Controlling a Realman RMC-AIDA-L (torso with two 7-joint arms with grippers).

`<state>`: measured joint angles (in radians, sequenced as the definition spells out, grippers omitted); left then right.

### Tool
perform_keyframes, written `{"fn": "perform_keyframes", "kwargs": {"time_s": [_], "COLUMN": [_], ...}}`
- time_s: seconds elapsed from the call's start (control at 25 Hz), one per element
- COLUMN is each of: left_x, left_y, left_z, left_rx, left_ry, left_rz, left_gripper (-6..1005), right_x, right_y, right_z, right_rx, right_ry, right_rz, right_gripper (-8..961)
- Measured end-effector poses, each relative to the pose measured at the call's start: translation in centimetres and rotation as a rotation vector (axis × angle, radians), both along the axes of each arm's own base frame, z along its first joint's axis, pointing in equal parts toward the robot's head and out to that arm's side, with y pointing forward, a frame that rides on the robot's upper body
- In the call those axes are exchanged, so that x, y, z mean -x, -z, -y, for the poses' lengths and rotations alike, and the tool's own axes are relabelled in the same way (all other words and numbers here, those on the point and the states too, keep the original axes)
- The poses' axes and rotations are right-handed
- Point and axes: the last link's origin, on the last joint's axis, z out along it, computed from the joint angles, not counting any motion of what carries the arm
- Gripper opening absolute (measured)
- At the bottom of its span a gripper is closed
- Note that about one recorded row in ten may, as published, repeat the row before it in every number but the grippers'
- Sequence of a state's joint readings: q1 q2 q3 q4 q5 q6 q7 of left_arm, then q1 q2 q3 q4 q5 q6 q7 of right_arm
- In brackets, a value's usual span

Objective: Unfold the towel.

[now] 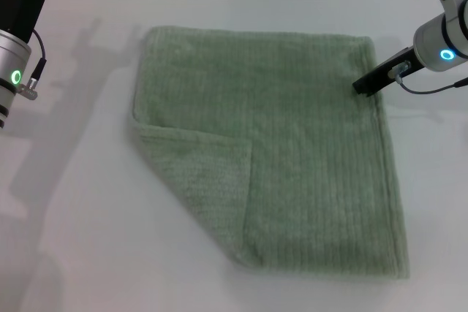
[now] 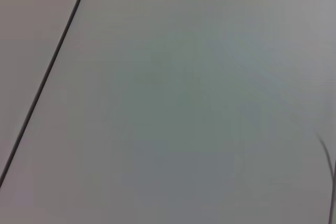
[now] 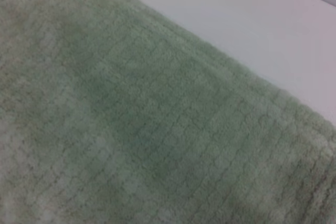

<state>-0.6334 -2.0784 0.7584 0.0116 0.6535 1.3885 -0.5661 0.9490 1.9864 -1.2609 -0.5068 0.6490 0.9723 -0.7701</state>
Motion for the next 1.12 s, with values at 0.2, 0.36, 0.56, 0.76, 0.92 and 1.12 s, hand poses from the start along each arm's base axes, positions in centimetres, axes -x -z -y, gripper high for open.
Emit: {"fn": "perform_keyframes", "kwargs": {"time_s": [0.2, 0.36, 0.56, 0.76, 0.92, 1.12], "left_x": [-0.1, -0.3, -0.4, -0.4, -0.5, -1.0], "left_y": [0.0, 0.0, -0.1, -0.3, -0.3, -0.5], "left_z": [0.0, 0.0, 0.0, 0.0, 0.0, -0.2], "left_rx": [0.007, 0.011, 0.02, 0.036, 0.051, 0.078], "left_ry": [0.006, 0.021, 0.031, 0.041, 0.05, 0.085], "left_rz": [0.008, 0.022, 0.052, 0.077, 0.091, 0.107], "left_gripper": [830, 830, 830, 830, 830, 830], "right_x": [-0.2, -0.3, -0.3, -0.3, -0.4, -0.4], "right_y": [0.1, 0.1, 0.1, 0.2, 0.4, 0.8], "right_z": [0.1, 0.1, 0.0, 0.1, 0.1, 0.3], "right_rx": [0.004, 0.001, 0.0, 0.0, 0.004, 0.013], "right_ry": [-0.001, -0.001, -0.003, -0.002, 0.004, -0.001], "right_rz": [0.003, 0.005, 0.006, 0.006, 0.009, 0.01], "right_gripper": [20, 20, 20, 20, 20, 20]}}
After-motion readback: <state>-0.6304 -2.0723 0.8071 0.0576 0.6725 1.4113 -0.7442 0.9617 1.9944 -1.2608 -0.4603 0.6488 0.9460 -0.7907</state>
